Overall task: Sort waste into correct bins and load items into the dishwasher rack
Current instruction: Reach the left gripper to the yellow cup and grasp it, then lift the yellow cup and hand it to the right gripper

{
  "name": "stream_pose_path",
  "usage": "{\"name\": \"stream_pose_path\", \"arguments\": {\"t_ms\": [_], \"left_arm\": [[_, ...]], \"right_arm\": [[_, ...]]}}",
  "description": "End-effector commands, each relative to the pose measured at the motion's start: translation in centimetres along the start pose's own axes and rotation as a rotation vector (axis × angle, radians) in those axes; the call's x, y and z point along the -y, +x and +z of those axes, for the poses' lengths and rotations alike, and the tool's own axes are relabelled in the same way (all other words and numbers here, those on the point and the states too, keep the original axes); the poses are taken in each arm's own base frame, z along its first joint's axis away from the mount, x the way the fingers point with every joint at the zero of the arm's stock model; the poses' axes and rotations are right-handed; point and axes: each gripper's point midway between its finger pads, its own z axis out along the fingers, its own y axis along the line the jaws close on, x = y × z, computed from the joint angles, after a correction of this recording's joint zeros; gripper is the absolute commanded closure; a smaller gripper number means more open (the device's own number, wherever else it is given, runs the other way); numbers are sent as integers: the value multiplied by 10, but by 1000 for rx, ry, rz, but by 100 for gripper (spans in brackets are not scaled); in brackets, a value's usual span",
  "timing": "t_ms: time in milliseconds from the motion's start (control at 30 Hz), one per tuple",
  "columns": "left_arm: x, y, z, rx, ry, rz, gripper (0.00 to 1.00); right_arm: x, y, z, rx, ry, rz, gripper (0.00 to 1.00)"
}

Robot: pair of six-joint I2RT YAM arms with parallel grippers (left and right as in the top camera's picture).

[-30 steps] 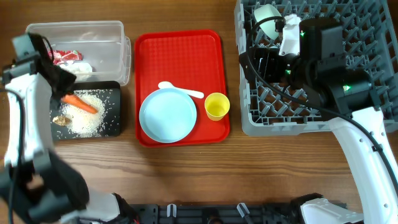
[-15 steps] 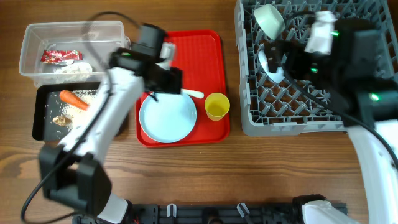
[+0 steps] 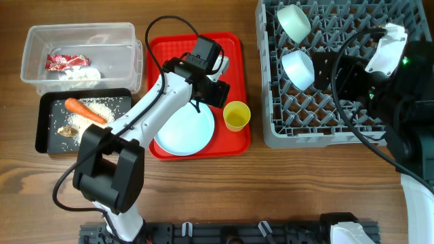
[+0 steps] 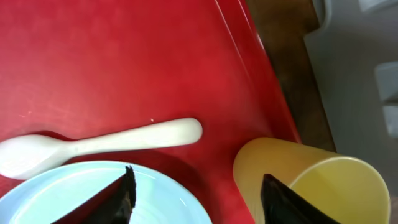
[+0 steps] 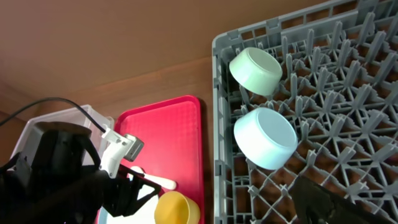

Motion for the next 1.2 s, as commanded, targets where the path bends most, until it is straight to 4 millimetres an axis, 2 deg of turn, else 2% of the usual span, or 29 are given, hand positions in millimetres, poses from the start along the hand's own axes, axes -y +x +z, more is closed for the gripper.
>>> {"name": "stream_pose_path", "arguments": {"t_ms": [0,167,367,500,533,633,767,833,867,967,1067,1167], "left_arm": [[14,-1,-5,10,82,22,36],[30,8,-6,-22,179,117,39],[30,15,-4,-49,182,161,41],[26,25,7,-102,167,155,54],[26,29,13,-122,167,154,62],[26,35,25,-153,167,151,70],[26,36,29,-159,167,149,80],[26,34,29,-152,167,151,88],[26,34,29,-151,168,148,96],[26,31,29,-144,166,121,96],[21,26,24,-131,159,60,96],[12,13,-5,-112,188,-47,96]], "right_arm": [[5,-3,2,3,24,6,0],[5,-3,4,-3,26,8,0],[5,-2,4,-4,22,10,0],[2,-2,5,-10,6,11,0],[1,-1,5,-12,3,10,0],[2,-1,7,-16,5,12,0],[0,1,7,-25,-5,13,0],[0,2,7,-28,-7,14,0],[-1,2,7,-31,-14,14,0],[-3,3,7,-36,-24,15,0],[-4,5,7,-43,-31,16,0],[-13,8,8,-60,-85,16,0]]}}
